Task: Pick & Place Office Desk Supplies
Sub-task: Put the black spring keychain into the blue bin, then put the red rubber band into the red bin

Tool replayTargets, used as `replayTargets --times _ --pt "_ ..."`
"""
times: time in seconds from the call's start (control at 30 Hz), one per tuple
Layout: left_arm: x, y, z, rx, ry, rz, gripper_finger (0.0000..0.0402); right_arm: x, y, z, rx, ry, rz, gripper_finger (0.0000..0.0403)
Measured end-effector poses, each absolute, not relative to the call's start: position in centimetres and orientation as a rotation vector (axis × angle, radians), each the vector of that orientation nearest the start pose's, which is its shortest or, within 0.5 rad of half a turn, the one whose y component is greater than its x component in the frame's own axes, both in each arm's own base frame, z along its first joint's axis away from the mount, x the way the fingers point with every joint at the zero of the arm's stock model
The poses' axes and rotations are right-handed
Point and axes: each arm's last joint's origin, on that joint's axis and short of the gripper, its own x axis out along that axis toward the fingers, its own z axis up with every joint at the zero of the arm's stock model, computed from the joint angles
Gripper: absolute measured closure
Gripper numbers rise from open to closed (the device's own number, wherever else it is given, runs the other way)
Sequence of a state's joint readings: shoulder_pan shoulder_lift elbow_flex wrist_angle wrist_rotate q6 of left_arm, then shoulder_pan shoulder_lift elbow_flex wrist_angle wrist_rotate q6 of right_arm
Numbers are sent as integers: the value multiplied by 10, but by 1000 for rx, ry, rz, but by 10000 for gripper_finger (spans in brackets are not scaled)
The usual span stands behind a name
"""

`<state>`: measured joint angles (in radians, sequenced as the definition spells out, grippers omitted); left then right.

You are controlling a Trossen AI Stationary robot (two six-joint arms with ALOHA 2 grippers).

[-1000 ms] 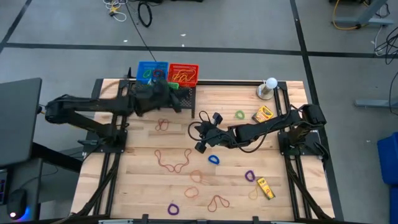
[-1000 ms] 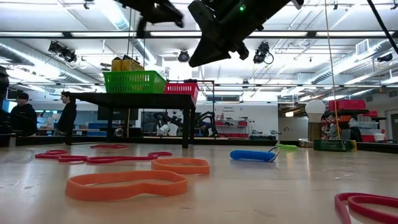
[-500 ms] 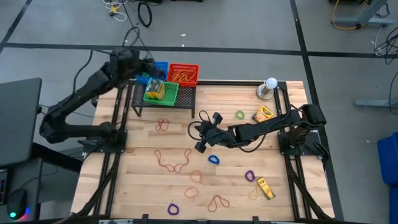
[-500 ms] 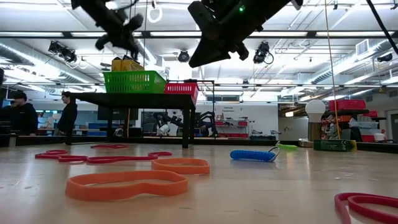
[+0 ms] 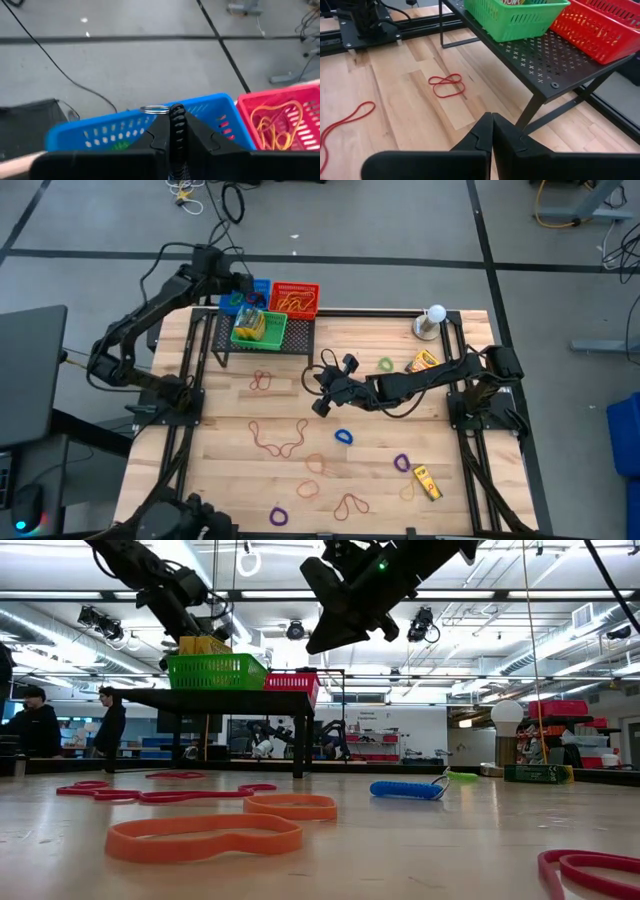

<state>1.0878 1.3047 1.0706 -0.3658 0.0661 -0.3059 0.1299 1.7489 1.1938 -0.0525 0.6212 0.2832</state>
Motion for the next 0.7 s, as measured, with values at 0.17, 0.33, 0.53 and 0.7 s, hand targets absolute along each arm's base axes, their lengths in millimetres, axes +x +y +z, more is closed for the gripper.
replayTargets --times 0.17,0.33,0.53,0.7 --pt "134 251 303 -630 379 1074 324 380 33 233 44 496 -553 395" --pt "133 247 304 -643 384 1042 277 381 31 233 42 497 -556 394" --pt "130 240 314 -618 347 1039 236 382 29 233 58 511 -513 392" --pt "125 231 326 -592 306 1036 230 382 28 232 55 519 -490 392"
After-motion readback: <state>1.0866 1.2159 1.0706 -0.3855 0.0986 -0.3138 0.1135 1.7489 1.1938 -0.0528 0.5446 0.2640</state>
